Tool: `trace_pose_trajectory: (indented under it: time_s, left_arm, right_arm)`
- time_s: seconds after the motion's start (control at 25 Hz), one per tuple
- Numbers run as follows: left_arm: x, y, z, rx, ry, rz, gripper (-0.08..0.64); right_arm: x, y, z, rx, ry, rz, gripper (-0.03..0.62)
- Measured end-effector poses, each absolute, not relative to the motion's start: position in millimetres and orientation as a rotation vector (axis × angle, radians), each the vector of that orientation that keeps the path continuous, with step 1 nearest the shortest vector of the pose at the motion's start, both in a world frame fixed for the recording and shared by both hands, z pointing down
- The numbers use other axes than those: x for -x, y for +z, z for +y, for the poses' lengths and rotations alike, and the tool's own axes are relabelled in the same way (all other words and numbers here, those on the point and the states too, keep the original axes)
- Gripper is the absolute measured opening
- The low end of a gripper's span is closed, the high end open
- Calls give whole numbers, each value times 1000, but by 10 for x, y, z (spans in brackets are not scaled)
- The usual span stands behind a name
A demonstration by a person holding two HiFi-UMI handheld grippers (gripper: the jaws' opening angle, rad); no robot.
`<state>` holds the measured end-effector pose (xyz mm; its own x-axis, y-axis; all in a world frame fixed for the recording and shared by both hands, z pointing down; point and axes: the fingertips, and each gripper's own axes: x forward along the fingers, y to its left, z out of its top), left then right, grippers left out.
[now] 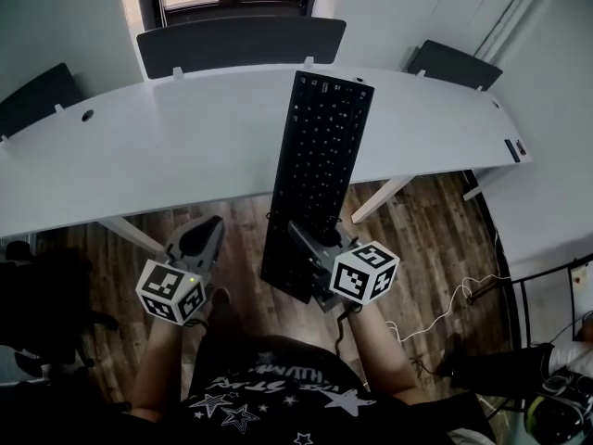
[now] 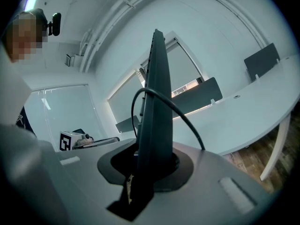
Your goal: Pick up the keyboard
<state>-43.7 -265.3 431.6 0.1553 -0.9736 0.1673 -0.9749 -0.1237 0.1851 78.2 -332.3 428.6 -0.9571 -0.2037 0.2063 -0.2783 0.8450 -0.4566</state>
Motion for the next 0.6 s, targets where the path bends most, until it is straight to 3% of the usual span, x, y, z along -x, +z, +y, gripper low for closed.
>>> trace_pose_trajectory:
  time_s: [0.32,0.44,0.6]
  left_arm:
    - [-1323,4317,-1880,-2144,25,-1949,21]
    - [-1422,4332,-1891,-2132,17,-1957,21]
    - [-1039,4274,-2150,-2156,42,-1919,21]
  right_arm:
    - [-2456,4314,-2549,-249,685,-2875,74]
    - [-2561,4373,-2505,-221,690,-2862,74]
    - [-2181,4360,-2669,-224,705,-2840,74]
